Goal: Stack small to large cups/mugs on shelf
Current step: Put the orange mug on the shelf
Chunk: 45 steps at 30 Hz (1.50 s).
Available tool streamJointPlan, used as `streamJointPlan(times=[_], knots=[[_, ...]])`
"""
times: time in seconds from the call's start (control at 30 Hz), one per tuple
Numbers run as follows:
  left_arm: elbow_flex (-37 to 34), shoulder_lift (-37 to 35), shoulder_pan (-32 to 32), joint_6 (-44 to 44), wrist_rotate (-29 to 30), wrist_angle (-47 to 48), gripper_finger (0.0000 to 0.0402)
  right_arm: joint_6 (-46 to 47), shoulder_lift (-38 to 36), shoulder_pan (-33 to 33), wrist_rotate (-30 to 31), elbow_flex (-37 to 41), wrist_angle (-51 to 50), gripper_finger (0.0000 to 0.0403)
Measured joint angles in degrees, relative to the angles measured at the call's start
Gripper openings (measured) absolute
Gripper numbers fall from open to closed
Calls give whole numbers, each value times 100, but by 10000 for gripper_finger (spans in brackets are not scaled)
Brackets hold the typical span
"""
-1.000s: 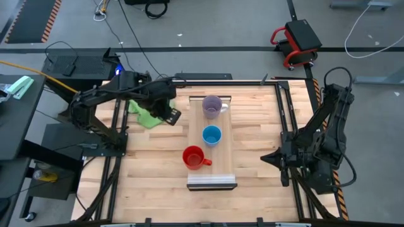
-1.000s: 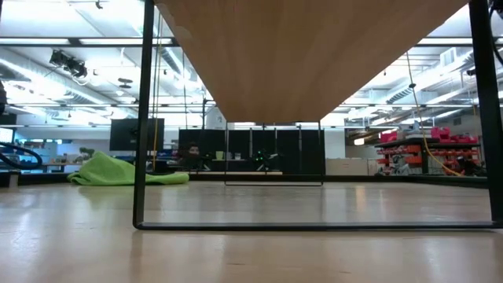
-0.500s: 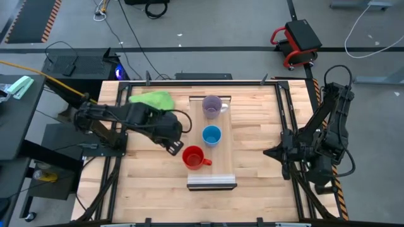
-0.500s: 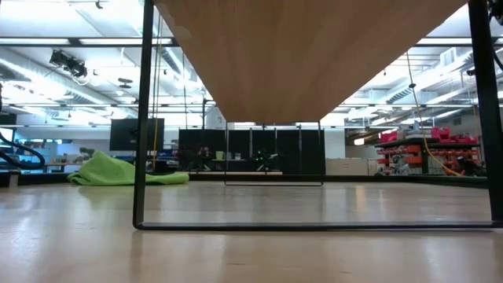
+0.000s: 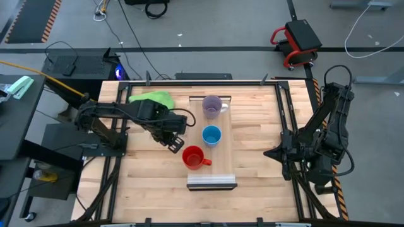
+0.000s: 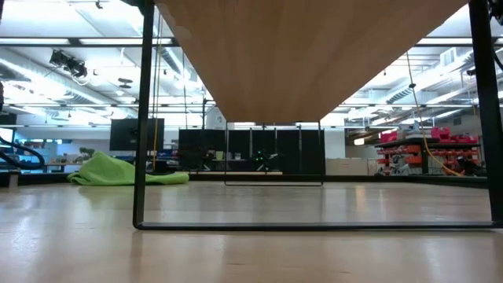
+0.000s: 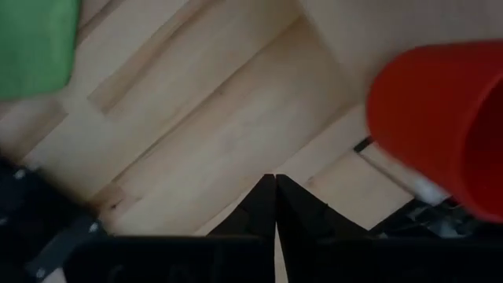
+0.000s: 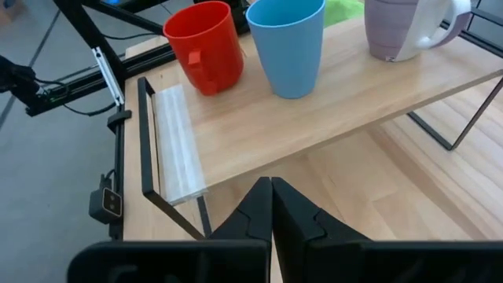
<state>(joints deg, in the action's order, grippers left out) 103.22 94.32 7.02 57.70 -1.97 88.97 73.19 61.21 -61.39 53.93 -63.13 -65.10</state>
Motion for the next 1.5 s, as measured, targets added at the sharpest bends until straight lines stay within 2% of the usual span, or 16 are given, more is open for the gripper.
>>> streamJointPlan(times=[0.27, 0.5, 0.83, 1.5], knots=[[252, -4, -66, -2, -221, -282, 12, 28, 2, 0, 0, 0, -2, 9], [796, 38, -5, 309, -79, -608, 54, 22, 2, 2, 0, 0, -7, 9], [855, 565, 339, 320, -84, -518, 96, 20, 3, 19, 7, 0, -91, 9], [861, 598, 408, 723, -83, -870, 103, 16, 4, 63, 7, 0, -256, 9]])
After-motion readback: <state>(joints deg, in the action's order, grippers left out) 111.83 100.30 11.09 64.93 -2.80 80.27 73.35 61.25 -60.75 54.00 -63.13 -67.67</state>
